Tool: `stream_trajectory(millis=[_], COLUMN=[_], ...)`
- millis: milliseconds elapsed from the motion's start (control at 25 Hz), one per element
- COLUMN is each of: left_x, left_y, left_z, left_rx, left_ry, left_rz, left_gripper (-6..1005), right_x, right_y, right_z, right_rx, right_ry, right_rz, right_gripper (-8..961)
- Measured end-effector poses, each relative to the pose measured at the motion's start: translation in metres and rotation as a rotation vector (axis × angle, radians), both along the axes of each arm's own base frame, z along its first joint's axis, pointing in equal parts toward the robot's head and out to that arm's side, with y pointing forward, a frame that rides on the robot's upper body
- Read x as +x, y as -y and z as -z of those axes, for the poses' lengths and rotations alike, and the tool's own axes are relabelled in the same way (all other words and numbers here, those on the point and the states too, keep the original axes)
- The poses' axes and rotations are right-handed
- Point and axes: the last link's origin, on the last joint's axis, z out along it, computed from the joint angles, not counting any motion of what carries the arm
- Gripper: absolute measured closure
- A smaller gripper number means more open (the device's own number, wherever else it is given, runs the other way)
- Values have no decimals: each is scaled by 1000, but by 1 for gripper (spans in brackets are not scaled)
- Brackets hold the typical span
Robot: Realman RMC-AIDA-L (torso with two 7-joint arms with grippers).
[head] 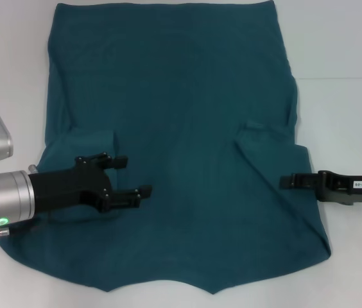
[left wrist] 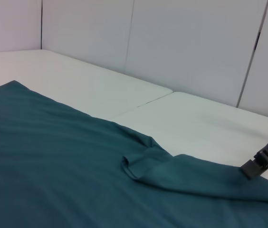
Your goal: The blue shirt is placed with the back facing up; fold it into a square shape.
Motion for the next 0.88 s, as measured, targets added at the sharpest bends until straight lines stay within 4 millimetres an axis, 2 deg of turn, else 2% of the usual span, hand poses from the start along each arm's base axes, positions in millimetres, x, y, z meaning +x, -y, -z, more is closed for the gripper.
stream_trajectory(millis=[880], left_x=[0], left_y=[-2], left_z=[0], left_rx=[4], left_ry=[-11], left_rz=[2], left_gripper=[124], right_x=[-30], right_y=[-14], right_z=[20], right_rx=[36], right_ry=[4], right_rz=[-148], right_gripper=[207])
